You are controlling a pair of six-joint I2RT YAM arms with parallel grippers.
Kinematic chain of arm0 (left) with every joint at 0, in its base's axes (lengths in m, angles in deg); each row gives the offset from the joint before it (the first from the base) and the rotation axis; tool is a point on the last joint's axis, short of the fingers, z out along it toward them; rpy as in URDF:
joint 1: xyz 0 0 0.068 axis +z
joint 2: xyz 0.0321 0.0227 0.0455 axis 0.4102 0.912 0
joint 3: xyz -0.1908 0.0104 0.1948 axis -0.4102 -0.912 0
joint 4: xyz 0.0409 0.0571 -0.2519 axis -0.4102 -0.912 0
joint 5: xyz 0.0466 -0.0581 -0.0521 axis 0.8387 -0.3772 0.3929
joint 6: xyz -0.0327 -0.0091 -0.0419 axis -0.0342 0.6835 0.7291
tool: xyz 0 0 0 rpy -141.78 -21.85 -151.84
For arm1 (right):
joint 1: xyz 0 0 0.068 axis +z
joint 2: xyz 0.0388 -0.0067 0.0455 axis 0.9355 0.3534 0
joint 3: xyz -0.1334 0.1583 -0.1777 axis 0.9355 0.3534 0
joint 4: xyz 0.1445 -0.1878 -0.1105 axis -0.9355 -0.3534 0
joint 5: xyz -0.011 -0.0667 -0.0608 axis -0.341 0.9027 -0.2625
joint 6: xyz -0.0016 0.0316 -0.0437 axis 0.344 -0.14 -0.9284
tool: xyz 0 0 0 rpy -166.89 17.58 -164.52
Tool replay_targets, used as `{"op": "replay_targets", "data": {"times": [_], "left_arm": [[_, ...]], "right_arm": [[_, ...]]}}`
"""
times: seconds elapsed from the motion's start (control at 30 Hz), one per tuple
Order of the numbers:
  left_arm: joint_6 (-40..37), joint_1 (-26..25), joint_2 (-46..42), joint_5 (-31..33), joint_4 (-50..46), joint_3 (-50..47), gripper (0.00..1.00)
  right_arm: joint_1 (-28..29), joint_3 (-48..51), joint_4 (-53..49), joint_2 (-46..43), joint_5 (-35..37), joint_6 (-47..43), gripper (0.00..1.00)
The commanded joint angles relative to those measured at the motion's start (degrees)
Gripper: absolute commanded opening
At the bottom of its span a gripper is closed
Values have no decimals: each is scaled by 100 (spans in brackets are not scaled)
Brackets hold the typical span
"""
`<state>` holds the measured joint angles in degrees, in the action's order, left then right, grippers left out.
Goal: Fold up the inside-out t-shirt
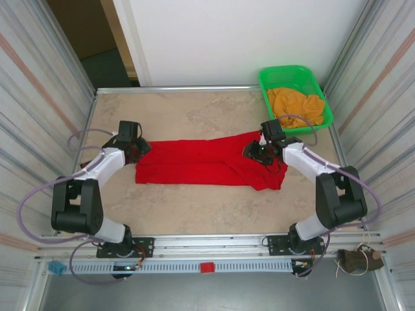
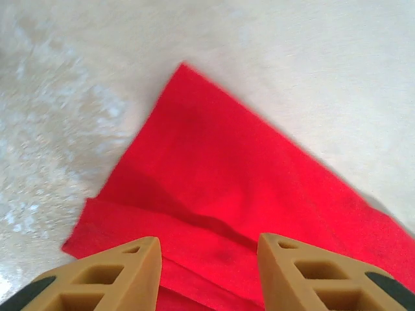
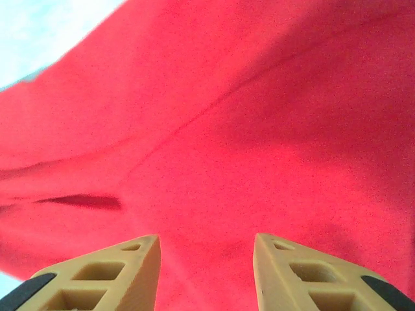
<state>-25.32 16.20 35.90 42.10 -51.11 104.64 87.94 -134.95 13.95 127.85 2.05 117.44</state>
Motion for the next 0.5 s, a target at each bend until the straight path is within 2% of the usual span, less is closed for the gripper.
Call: {"op": "replay_targets", "data": {"times": [0.0, 0.1, 0.27, 0.47], "left_arm": [[-364, -455, -95, 225, -81, 325, 43], [-105, -709, 76, 96, 176, 157, 44], [470, -755, 395, -113, 566, -418, 44], [715, -755, 358, 152, 216, -755, 44]], "right_arm": [[152, 509, -34, -194, 46, 96, 40], [96, 959, 262, -216, 10, 224, 40], [-14, 1370, 378, -254, -10, 160, 40], [139, 1925, 258, -783, 75, 327, 40]]}}
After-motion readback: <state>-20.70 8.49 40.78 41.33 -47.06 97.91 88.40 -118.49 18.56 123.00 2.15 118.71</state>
